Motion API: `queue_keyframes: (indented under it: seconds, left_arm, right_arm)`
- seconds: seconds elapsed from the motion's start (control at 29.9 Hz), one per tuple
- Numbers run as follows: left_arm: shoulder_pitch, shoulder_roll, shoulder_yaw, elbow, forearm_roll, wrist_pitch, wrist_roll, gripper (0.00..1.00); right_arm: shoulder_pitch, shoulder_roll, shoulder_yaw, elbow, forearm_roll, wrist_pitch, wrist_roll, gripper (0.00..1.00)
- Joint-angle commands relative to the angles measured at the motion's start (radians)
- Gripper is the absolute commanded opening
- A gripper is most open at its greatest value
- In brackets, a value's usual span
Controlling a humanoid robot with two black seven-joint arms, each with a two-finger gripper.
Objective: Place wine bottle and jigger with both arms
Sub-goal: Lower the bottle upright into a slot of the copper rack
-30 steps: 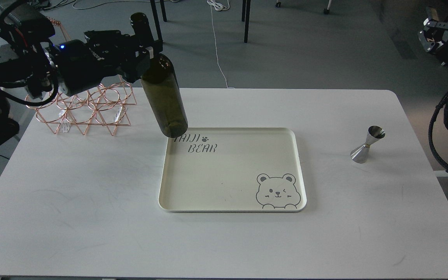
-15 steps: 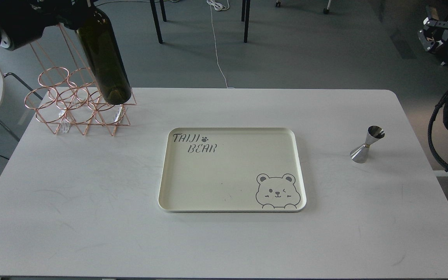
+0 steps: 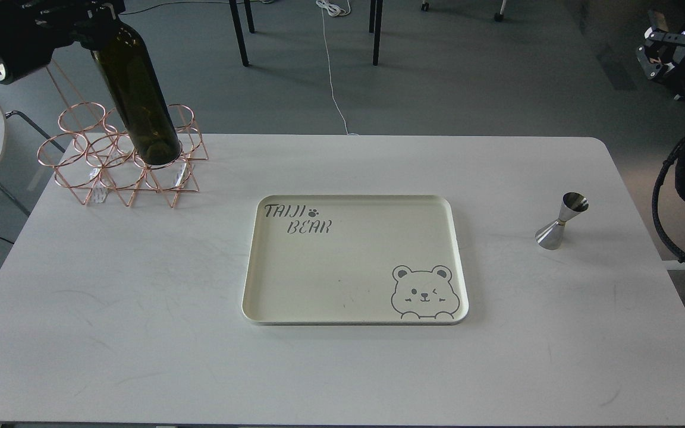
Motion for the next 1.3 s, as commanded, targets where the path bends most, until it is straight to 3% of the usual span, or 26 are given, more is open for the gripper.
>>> queue_keyframes:
  seconds: [0.0,0.97,1.27]
  left_arm:
    - [-0.006,-0.010,0.000,0.018,-0.002,0.000,-0.003,0.12]
    - [0.007,-0.041,0.075,0.063,-0.013,0.047,-0.016,0.15]
    - [0.010,-0.065,0.106,0.100,-0.016,0.053,-0.016,0.22]
  right_arm:
    - [0.000,0.001,0.000,0.000,-0.002,0.000,0.000,0.99]
    - [0.000,0.002,-0.001,0.000,-0.004,-0.001,0.000,0.99]
    - [0.000,0.002,-0.001,0.000,-0.005,-0.001,0.000,0.99]
